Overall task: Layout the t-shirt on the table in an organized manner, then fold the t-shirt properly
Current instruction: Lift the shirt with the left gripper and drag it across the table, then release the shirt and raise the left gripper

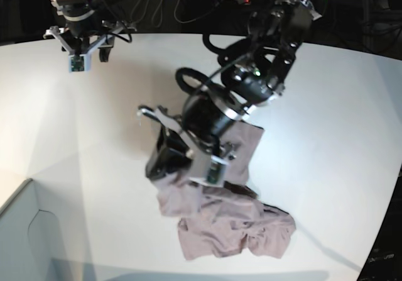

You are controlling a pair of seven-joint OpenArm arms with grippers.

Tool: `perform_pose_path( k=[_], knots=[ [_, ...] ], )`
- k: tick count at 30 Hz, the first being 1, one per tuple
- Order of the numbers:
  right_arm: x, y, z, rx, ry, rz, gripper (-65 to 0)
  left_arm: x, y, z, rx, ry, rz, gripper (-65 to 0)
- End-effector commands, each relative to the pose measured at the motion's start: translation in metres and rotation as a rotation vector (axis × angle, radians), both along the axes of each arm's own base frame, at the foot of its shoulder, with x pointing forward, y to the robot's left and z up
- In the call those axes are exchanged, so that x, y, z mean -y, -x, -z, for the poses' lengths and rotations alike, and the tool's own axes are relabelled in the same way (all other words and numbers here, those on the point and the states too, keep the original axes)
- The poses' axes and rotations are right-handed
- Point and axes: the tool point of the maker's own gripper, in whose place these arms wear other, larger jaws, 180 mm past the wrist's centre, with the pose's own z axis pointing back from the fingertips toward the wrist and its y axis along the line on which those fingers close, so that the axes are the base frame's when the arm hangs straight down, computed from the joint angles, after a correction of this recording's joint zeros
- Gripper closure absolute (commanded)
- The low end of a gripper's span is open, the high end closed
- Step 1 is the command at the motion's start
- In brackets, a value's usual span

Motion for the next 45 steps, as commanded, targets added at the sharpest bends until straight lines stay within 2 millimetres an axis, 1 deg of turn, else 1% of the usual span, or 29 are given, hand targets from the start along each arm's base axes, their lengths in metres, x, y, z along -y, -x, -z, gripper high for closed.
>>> perform_pose_path(
  k=[1, 2, 3, 4, 5, 7, 9, 10, 12, 13, 14, 16, 17, 18, 19, 21, 23, 25, 26, 27, 31, 34, 36, 38, 41, 43, 45],
  knots=[
    [0.007, -0.003, -0.007, 0.03, 0.018, 0.006, -22.2, 0.012, 0.004, -0.009, 0.045, 0.007, 0.033, -0.4],
    [0.012, -0.003, -0.008, 0.031, 0.027, 0.016, -22.2, 0.023, 0.012, 0.004, 0.036, -0.03, 0.068, -0.6],
    [0.016, -0.003, -0.008, 0.031, 0.034, 0.024, -22.2, 0.032, 0.015, 0.013, 0.032, -0.062, 0.096, -1.2],
    [0.021, -0.002, -0.009, 0.032, 0.042, 0.034, -22.2, 0.042, 0.02, 0.024, 0.02, -0.092, 0.13, -3.3],
    [0.025, -0.002, -0.009, 0.031, 0.049, 0.042, -22.2, 0.051, 0.027, 0.034, 0.003, -0.112, 0.162, -7.3],
    [0.032, 0.0, -0.01, 0.029, 0.061, 0.058, -22.2, 0.06, 0.036, 0.05, -0.019, -0.141, 0.199, -16.3],
    [0.038, 0.002, -0.009, 0.01, 0.07, 0.074, -22.2, 0.066, 0.041, 0.054, -0.026, -0.151, 0.22, -28.9],
    [0.04, 0.002, -0.008, 0.003, 0.072, 0.08, -22.2, 0.067, 0.043, 0.055, -0.026, -0.151, 0.225, -34.0],
    [0.044, 0.003, -0.008, -0.003, 0.078, 0.089, -22.2, 0.067, 0.045, 0.048, -0.014, -0.137, 0.227, -43.1],
    [0.044, 0.003, -0.008, -0.003, 0.078, 0.089, -22.2, 0.065, 0.044, 0.045, -0.011, -0.132, 0.22, -45.8],
    [0.044, 0.002, -0.009, 0.0, 0.078, 0.089, -22.2, 0.06, 0.043, 0.046, -0.006, -0.139, 0.213, -47.0],
    [0.043, 0.002, -0.009, 0.0, 0.076, 0.087, -22.2, 0.031, 0.027, 0.058, -0.022, -0.18, 0.152, -47.2],
    [0.042, 0.0, -0.009, 0.003, 0.074, 0.084, -22.2, 0.021, 0.019, 0.059, -0.026, -0.185, 0.119, -47.2],
    [0.041, -0.003, -0.01, 0.012, 0.073, 0.084, -22.2, 0.007, 0.009, 0.067, -0.044, -0.2, 0.077, -47.2],
    [0.041, -0.005, -0.011, 0.017, 0.072, 0.084, -22.2, -0.012, 0.0, 0.081, -0.081, -0.218, 0.021, -47.2],
    [0.04, -0.006, -0.011, 0.018, 0.07, 0.084, -22.2, -0.056, -0.022, 0.109, -0.162, -0.239, -0.117, -47.6],
    [0.039, -0.006, -0.011, 0.02, 0.066, 0.085, -22.2, -0.093, -0.035, 0.138, -0.241, -0.268, -0.214, -47.7],
    [0.039, -0.007, -0.012, 0.023, 0.063, 0.087, -22.2, -0.111, -0.042, 0.162, -0.312, -0.277, -0.276, -47.7],
    [0.039, -0.01, -0.013, 0.03, 0.063, 0.088, -22.2, -0.118, -0.044, 0.173, -0.342, -0.288, -0.291, -47.7],
    [0.039, -0.012, -0.014, 0.035, 0.063, 0.088, -22.2, -0.122, -0.046, 0.181, -0.362, -0.294, -0.304, -47.7],
    [0.039, -0.012, -0.013, 0.033, 0.062, 0.089, -22.2, -0.133, -0.04, 0.209, -0.436, -0.33, -0.322, -47.7],
    [0.039, -0.012, -0.013, 0.033, 0.062, 0.089, -22.2, -0.137, -0.039, 0.213, -0.449, -0.331, -0.335, -47.7],
    [0.039, -0.015, -0.015, 0.043, 0.061, 0.089, -22.2, -0.151, -0.044, 0.211, -0.457, -0.31, -0.385, -47.7],
    [0.039, -0.015, -0.015, 0.043, 0.061, 0.089, -22.2, -0.161, -0.049, 0.209, -0.466, -0.281, -0.437, -47.7],
    [0.038, -0.016, -0.015, 0.044, 0.06, 0.088, -22.2, -0.18, -0.05, 0.219, -0.51, -0.259, -0.503, -47.7],
    [0.038, -0.016, -0.015, 0.045, 0.06, 0.088, -22.2, -0.181, -0.059, 0.217, -0.503, -0.262, -0.505, -47.5],
    [0.038, -0.016, -0.015, 0.045, 0.06, 0.088, -22.2, -0.183, -0.058, 0.226, -0.53, -0.273, -0.504, -47.3]
  ],
)
